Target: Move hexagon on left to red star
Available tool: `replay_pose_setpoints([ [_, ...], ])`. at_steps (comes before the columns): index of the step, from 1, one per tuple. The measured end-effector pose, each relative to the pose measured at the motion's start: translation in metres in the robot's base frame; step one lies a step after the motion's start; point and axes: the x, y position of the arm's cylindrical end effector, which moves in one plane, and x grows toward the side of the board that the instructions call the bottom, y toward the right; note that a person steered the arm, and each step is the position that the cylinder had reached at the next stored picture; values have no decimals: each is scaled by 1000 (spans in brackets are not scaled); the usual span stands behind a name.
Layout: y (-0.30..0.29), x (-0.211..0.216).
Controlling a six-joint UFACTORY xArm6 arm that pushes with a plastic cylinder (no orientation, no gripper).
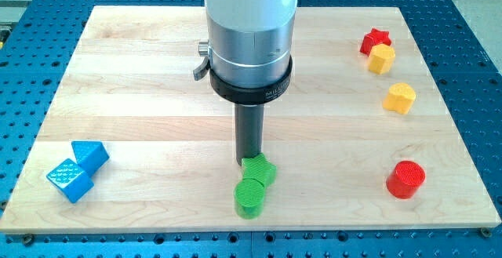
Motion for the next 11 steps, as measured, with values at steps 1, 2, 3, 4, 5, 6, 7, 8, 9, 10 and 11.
replay_pose_setpoints([
  [1, 26, -38],
  [2, 38, -45],
  [3, 90, -40],
  [4, 191, -55],
  [5, 299, -56],
  [6, 324, -104],
  [7, 281, -153],
  [8, 261, -188],
  [9, 221, -170],
  [10, 167, -159],
  [11, 127, -129],
])
